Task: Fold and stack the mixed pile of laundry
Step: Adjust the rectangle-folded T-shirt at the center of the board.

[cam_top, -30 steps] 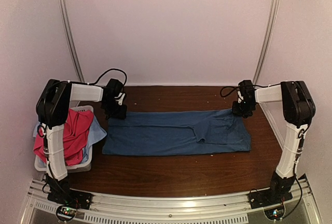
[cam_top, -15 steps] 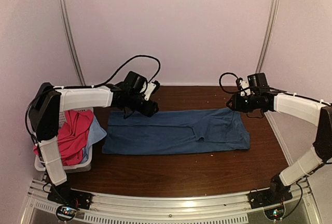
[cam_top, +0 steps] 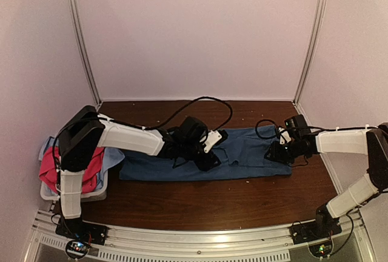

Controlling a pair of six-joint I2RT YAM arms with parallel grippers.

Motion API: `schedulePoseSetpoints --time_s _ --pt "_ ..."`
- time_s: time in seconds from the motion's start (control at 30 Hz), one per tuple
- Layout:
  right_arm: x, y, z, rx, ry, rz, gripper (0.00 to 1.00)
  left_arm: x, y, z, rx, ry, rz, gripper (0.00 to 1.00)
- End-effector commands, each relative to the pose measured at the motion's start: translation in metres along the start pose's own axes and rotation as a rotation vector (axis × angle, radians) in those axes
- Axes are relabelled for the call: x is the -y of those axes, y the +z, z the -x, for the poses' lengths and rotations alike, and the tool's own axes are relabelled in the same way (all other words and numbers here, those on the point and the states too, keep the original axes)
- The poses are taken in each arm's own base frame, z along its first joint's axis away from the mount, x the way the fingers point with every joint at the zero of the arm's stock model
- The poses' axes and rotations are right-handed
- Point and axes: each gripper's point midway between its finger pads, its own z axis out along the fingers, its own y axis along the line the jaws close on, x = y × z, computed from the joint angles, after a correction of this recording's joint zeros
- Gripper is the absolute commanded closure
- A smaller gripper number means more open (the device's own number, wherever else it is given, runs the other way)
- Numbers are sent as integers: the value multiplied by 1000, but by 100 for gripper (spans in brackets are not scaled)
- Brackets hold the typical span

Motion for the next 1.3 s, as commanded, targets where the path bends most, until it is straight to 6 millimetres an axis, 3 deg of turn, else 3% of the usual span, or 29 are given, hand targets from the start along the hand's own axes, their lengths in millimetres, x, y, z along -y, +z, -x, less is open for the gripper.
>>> schedulePoseSetpoints --time_s 0.0,0.17,0.4,0.67,0.93,1.1,1.27 --pt "-8 9 -1 7 13 52 66 16 14 37 121 43 -43 48" --pt "-15 15 -9 -16 24 80 72 15 29 35 102 38 -38 48" --pt "-9 21 -22 -37 47 62 71 13 42 31 90 34 -35 48" --pt "-16 33 -22 -54 47 86 72 10 60 19 52 33 -24 48" --pt "-21 26 -16 -32 44 94 88 10 66 22 59 33 -29 47" --pt "-19 20 -13 -15 34 76 89 8 68 23 64 30 -19 46" --pt "-22 16 -7 -3 22 75 100 7 68 28 75 27 -14 50"
